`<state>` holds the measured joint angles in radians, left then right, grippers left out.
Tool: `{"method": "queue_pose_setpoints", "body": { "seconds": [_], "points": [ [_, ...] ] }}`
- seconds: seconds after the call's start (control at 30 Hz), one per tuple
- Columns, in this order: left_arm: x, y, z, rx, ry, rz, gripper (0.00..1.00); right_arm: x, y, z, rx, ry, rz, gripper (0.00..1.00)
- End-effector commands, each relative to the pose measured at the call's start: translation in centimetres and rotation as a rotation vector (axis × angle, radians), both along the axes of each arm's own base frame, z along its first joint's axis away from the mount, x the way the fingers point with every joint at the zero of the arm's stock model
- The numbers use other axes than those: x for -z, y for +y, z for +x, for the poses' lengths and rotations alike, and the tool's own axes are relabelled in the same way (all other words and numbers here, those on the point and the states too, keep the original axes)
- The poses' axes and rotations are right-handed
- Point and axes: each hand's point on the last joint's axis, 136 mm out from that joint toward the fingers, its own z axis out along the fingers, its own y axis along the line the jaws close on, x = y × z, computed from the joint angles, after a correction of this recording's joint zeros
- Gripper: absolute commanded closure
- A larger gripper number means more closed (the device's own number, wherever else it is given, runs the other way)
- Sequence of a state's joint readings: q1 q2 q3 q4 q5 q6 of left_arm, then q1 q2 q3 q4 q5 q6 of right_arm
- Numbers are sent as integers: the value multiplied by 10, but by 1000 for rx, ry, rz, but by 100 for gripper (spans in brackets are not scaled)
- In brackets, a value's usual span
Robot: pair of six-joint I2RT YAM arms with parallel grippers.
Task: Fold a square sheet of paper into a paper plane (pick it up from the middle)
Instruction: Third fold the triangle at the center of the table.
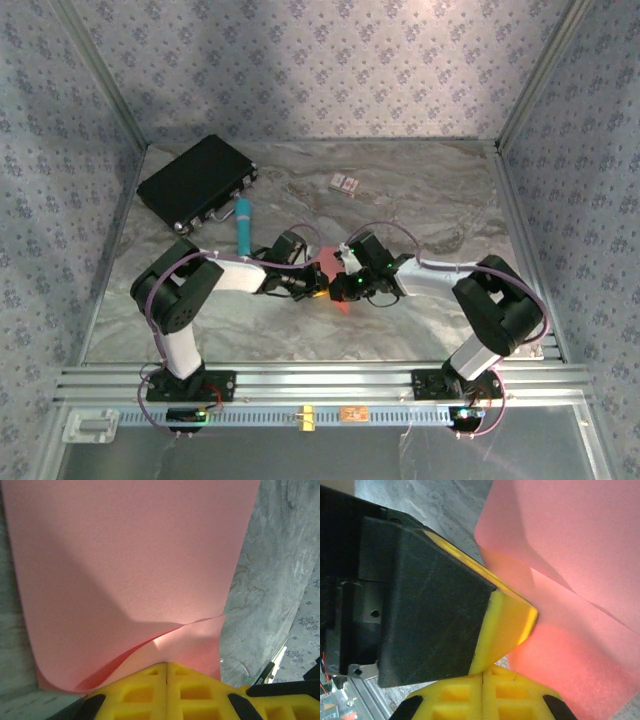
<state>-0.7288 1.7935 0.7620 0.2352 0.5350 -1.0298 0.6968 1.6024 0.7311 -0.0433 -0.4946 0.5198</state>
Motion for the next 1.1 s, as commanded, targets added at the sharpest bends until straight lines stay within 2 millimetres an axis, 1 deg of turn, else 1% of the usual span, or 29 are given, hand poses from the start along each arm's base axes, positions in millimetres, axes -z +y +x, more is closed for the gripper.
{"method": "queue_pose_setpoints", "body": {
  "seconds": [0.0,0.1,0.23,0.53,0.6,0.73,0.8,0.93,1.07],
  "points": [
    [9,11,-3,-9,13,52,100,10,-2,-7,-13,49,-41,96],
    [10,11,-3,-8,15,53,100,18,-8,-12,-14,69,-71,96],
    [11,11,-3,-9,16,54,100,23,-13,-21,-19,79,-80,96],
    [13,12,-3,-11,21,59,100,22,-23,-29,-6,77,-88,95],
    [13,12,-3,-10,22,59,100,17,-22,-28,-3,70,-74,94],
    [13,12,-3,-12,23,58,100,0,-13,-23,-17,31,-43,94],
    [12,11,-3,-9,19,56,100,-4,-8,-21,-35,19,-38,94],
    [12,12,-2,-12,22,58,100,-1,-3,-24,-61,21,-52,93],
    [12,12,-3,-12,23,58,100,9,-7,-30,-70,25,-106,93]
  ]
}}
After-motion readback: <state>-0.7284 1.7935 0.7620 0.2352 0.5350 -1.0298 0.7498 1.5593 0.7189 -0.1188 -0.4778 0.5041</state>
